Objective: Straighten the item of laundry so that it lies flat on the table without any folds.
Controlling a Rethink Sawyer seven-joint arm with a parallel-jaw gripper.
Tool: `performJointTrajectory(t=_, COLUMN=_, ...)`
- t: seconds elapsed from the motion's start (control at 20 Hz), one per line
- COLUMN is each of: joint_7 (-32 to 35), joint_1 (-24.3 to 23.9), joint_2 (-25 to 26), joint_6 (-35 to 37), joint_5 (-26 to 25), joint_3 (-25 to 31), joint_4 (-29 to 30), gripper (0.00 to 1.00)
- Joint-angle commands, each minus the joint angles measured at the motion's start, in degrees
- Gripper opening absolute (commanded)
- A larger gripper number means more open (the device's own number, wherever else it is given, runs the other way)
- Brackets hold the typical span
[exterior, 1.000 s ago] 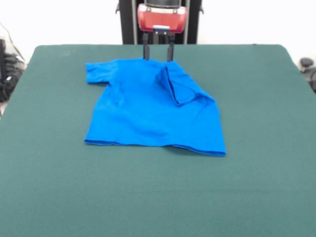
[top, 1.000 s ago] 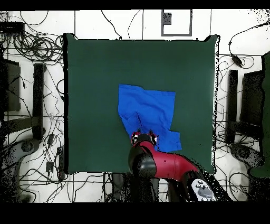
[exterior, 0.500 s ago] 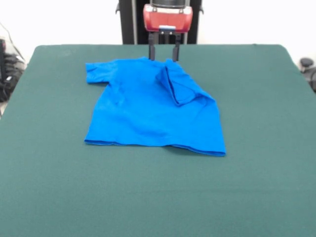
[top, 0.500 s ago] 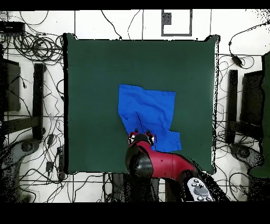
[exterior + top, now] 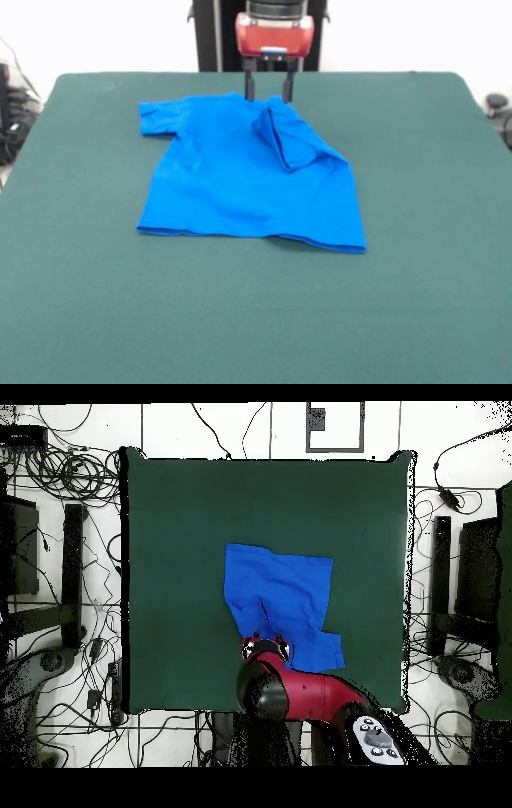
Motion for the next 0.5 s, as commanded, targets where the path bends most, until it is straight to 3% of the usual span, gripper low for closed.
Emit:
performJointTrajectory(t=0.05, joint_7=7.11, joint_1=1.51, joint_2=5.67, joint_6=-0.17, joint_5=-1.04, joint_3=4.89, joint_4=-2.98, gripper=1.0)
performJointTrajectory(t=0.5, joint_7=6.16, joint_1=2.03, joint_2=7.89, joint_6=2.16, joint_5=-0.75, joint_3=3.36, joint_4=-3.61, gripper=1.0)
